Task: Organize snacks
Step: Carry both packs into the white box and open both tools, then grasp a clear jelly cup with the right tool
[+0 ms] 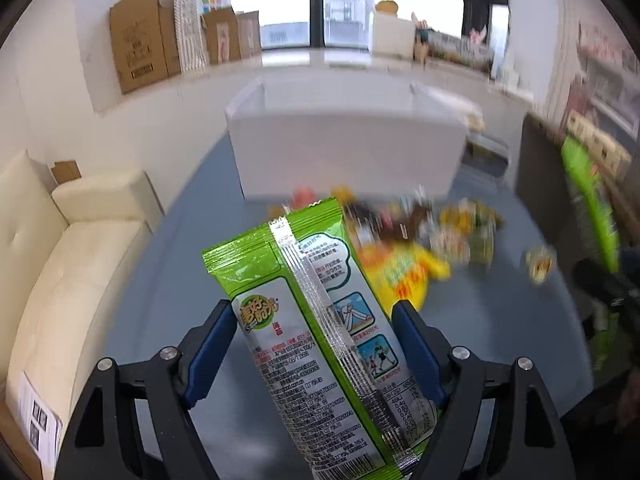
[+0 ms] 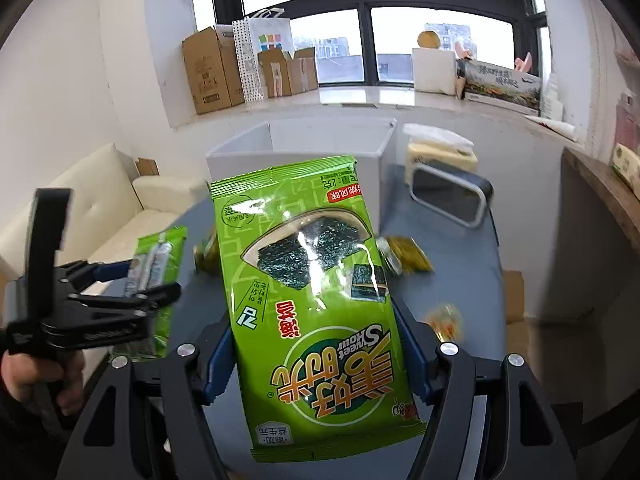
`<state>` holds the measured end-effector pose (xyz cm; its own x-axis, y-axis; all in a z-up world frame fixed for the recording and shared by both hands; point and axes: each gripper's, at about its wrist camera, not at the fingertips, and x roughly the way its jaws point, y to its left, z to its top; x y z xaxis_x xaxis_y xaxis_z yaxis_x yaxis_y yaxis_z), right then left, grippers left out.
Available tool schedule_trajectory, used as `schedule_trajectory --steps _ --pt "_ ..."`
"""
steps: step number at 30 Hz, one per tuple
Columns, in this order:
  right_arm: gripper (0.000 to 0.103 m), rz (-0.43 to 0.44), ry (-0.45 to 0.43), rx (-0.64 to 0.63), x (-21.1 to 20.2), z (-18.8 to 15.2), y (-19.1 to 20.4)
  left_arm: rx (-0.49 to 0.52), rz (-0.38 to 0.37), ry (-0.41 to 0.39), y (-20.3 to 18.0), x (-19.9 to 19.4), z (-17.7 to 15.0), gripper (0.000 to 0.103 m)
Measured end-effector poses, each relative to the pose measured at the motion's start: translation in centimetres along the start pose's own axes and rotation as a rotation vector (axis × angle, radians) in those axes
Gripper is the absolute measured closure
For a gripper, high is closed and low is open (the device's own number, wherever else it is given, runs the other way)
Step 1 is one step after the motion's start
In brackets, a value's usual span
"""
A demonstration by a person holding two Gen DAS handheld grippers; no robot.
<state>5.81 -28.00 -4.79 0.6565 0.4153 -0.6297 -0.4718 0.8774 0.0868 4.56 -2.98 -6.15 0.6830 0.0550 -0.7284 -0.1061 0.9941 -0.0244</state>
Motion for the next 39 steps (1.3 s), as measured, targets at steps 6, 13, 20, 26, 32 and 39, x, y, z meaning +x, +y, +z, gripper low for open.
schedule_trajectory --steps 6,13,20,26,32,39 --pt "0.03 -0.048 -0.026 0.073 4.1 6.6 0.3 0.019 -0.056 -0.135 2.8 0.3 9.7 0.019" --pt "0.03 -0.065 -0.048 0.175 11.3 16.4 -0.7 0.148 -0.071 -0.202 2.7 6.0 20.4 0.019" --pt "0.026 -0.117 0.053 0.129 20.0 21.4 -1.0 0.178 -0.116 -0.139 2.7 13.8 24.7 0.015" --pt "0.0 -0.084 0.092 0.231 21.7 21.2 -3.2 0.198 -0.083 -0.115 3.5 16.2 24.3 0.0" --pt "0.0 -0.076 0.069 0.138 19.8 20.4 -2.5 0.169 -0.105 -0.138 4.2 14.0 23.5 0.0" --pt "0.0 -0.019 -0.107 0.106 11.3 16.5 -2.1 0.146 -0.178 -0.183 5.4 7.6 19.0 0.0"
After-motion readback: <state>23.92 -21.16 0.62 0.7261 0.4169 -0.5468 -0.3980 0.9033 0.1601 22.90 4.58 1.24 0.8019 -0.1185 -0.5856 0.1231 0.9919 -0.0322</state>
